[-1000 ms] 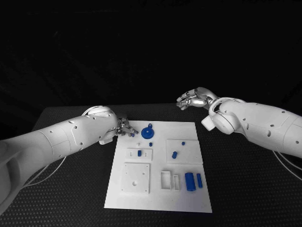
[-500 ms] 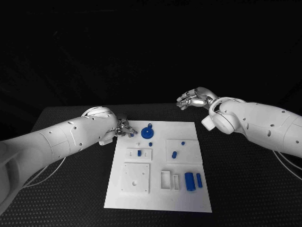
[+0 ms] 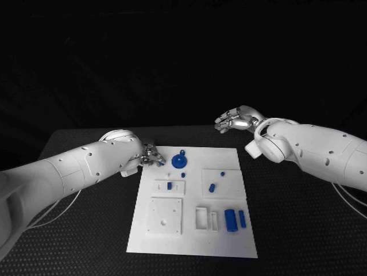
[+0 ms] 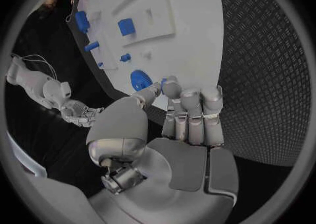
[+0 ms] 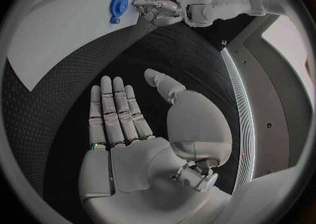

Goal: Assemble the parts on the task board

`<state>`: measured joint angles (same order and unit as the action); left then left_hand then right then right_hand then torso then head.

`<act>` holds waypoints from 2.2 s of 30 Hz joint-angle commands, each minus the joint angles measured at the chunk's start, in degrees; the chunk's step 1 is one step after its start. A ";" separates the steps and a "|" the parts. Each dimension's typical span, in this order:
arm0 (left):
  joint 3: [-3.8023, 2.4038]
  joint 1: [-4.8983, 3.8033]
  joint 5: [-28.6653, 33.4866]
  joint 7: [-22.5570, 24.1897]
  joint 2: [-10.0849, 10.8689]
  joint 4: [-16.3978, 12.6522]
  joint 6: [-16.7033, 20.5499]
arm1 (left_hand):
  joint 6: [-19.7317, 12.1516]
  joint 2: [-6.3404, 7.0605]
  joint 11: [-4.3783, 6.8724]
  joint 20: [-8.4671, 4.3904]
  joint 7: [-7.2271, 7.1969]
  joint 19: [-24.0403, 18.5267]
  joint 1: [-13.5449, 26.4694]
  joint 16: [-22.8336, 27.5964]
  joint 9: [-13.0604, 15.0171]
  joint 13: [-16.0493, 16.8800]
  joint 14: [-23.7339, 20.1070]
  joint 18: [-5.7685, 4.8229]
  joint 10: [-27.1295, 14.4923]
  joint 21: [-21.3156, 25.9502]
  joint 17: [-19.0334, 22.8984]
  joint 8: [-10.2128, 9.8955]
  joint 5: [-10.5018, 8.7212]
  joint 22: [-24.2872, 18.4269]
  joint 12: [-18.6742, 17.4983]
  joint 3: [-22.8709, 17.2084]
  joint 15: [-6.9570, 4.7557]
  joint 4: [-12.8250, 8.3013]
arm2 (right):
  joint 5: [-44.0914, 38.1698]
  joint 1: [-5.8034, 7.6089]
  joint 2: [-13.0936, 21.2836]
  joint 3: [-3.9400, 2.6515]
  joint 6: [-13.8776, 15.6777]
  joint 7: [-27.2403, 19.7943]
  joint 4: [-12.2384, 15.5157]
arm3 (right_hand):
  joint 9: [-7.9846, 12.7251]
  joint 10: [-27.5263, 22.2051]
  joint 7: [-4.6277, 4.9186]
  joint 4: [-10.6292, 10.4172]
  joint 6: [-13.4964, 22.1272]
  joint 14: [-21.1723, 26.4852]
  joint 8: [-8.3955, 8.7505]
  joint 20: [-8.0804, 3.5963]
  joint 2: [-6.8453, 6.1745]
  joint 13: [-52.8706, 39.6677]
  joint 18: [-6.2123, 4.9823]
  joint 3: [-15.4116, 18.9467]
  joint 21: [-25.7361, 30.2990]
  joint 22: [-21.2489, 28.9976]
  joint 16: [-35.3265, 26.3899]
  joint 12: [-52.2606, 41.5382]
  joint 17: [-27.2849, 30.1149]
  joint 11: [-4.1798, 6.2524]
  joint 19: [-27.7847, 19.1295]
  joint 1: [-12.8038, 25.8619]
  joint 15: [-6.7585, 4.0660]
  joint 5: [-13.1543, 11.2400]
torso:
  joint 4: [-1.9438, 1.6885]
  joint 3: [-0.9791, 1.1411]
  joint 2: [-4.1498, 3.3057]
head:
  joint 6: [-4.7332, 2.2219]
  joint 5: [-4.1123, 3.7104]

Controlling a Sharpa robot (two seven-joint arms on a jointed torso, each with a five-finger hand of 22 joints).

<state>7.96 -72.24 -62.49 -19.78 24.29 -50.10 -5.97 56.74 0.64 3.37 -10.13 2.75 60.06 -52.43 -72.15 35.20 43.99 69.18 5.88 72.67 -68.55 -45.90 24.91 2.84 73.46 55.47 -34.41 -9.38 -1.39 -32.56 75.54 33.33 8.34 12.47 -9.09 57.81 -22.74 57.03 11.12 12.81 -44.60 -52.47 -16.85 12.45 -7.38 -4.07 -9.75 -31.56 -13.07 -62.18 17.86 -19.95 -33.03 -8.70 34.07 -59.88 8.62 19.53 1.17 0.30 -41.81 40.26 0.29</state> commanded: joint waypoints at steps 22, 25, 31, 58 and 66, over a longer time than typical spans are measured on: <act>-0.38 -1.07 11.74 -0.33 6.10 -7.64 2.28 | 3.01 -4.89 1.03 -3.66 -0.81 0.33 1.21 -1.02 0.98 -0.53 0.81 2.20 1.38 -0.86 -0.23 2.74 0.54 0.42 0.86 -2.04 -0.80 -5.71 | -0.21 -0.20 0.56 -0.02 -0.74 -0.22 -0.16 | 0.12 0.02 1.18 0.05 0.22 0.29 -0.33 0.09 0.01 0.10 -0.95 0.40 0.38 -0.15 -0.33 0.19 0.07 -0.12 -0.51 0.32 0.06 0.26 | -0.23 0.05 0.11 | 0.25 0.01; -0.36 -1.93 10.18 -0.57 7.53 -10.26 2.64 | 3.18 -4.89 1.08 -3.65 -0.86 0.36 1.36 -1.11 0.93 -0.57 0.92 2.17 1.53 -0.88 -0.26 2.79 0.55 0.44 0.90 -2.22 -0.81 -6.05 | -0.21 -0.20 0.67 -0.02 -0.73 -0.22 -0.08 | 0.13 0.02 1.18 0.06 0.22 0.29 -0.33 0.09 0.00 0.10 -0.95 0.40 0.39 -0.16 -0.33 0.19 0.07 -0.12 -0.51 0.32 0.06 0.26 | -0.23 0.07 0.09 | 0.23 0.17; -0.29 -3.33 7.15 -1.36 10.31 -15.20 3.29 | 3.56 -4.78 1.20 -3.63 -0.98 0.49 1.57 -1.30 0.77 -0.68 1.24 2.13 1.98 -0.92 -0.30 2.85 0.54 0.44 0.95 -2.61 -0.85 -6.59 | -0.21 -0.20 0.74 -0.02 -0.77 -0.19 0.00 | 0.13 0.02 1.18 0.05 0.22 0.30 -0.33 0.09 -0.02 0.10 -0.95 0.42 0.41 -0.18 -0.33 0.19 0.08 -0.12 -0.51 0.34 0.06 0.27 | -0.28 0.07 0.14 | 0.36 0.29; 5.73 -2.43 -3.57 -4.64 16.19 -29.74 11.34 | 5.63 -3.56 1.79 -3.70 -1.55 1.70 2.08 -2.14 0.03 -1.06 2.97 2.17 4.08 -1.11 -0.49 2.12 0.74 0.21 1.09 -3.98 -1.36 -7.35 | -0.21 -0.20 1.41 -0.02 -0.76 -0.13 0.45 | 0.18 0.02 1.19 -0.04 0.23 0.32 -0.35 0.11 -0.01 0.10 -0.95 0.45 0.49 -0.28 -0.33 0.19 0.09 -0.13 -0.49 0.42 0.05 0.35 | -0.24 0.02 0.03 | 1.16 0.87; 5.73 -0.94 -4.14 -4.82 16.12 -29.46 11.58 | 5.93 -3.65 1.85 -3.72 -1.61 1.85 2.15 -2.18 -0.02 -1.10 3.12 2.20 4.31 -1.14 -0.50 1.90 0.98 0.18 1.07 -4.16 -1.41 -7.41 | -0.21 -0.20 1.44 -0.02 -0.74 -0.15 0.54 | 0.19 0.01 1.19 -0.06 0.24 0.32 -0.35 0.11 -0.01 0.10 -0.96 0.45 0.52 -0.31 -0.34 0.19 0.10 -0.13 -0.49 0.43 0.05 0.37 | -0.15 0.01 0.03 | 1.40 0.94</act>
<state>13.72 -73.23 -65.65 -24.41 40.53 -79.55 4.60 62.10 -2.86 5.13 -10.74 1.11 61.55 -50.36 -74.10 35.22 42.97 71.36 4.84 76.65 -69.44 -46.31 27.00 3.61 73.69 56.30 -35.25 -9.51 -5.66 -32.56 75.35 34.77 8.35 12.41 -8.96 58.26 -22.60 57.03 11.12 12.64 -44.60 -52.49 -16.85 12.67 -7.38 -4.03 -9.75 -31.39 -12.85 -62.40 17.86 -19.95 -32.99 -8.70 33.85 -59.88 8.60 19.52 0.98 0.34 -41.78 41.57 1.27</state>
